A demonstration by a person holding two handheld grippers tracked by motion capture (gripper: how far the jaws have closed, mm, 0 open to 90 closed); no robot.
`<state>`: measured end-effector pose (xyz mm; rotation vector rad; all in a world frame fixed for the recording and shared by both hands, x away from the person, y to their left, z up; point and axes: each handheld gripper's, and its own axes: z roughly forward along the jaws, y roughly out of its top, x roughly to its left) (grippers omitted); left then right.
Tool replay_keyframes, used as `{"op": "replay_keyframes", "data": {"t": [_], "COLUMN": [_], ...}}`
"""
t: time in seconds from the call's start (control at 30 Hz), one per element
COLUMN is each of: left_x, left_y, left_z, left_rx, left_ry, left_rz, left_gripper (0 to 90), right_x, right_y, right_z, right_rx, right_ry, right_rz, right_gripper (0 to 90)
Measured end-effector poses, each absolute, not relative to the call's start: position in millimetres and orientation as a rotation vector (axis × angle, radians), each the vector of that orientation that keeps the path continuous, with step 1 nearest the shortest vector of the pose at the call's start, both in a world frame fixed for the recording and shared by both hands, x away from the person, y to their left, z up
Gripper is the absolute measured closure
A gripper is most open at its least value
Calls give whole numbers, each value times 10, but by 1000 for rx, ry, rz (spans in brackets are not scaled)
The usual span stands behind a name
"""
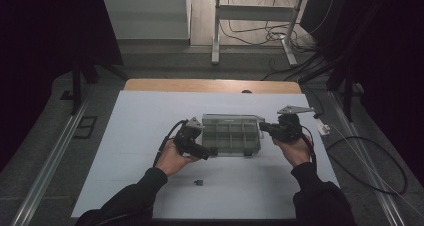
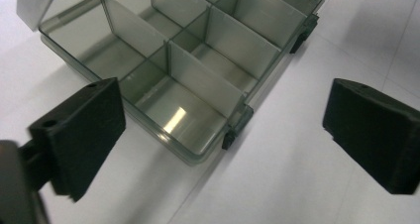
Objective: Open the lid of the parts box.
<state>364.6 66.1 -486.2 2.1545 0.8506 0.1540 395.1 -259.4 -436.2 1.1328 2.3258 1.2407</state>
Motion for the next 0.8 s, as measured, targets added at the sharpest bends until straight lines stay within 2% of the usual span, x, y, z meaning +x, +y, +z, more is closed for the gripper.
{"op": "replay_keyframes", "data": {"t": [0.17,0.23,0.27,0.33,0.57,0.73,0.8], "left_x": [3663,3672,3676,3683,3707,3728,3737], "left_y": [654,651,646,638,564,520,489], "left_z": [-4855,-4852,-4850,-4843,-4846,-4872,-4894], "left_rx": [2146,2144,2142,2137,2151,2163,2182], "left_ry": [842,834,829,820,783,772,759], "left_rz": [152,131,128,108,89,91,84], "left_gripper": [169,255,269,368,539,732,760], "right_x": [3987,4005,4011,4030,4077,4101,4116], "right_y": [-2575,-2564,-2559,-2545,-2508,-2492,-2485], "right_z": [-4335,-4328,-4326,-4319,-4310,-4303,-4299], "right_rx": [1135,1133,1132,1132,1130,1128,1131], "right_ry": [2320,2319,2318,2318,2313,2306,2303], "right_rz": [1245,1245,1245,1241,1243,1245,1249], "right_gripper": [886,887,887,887,886,887,887]}}
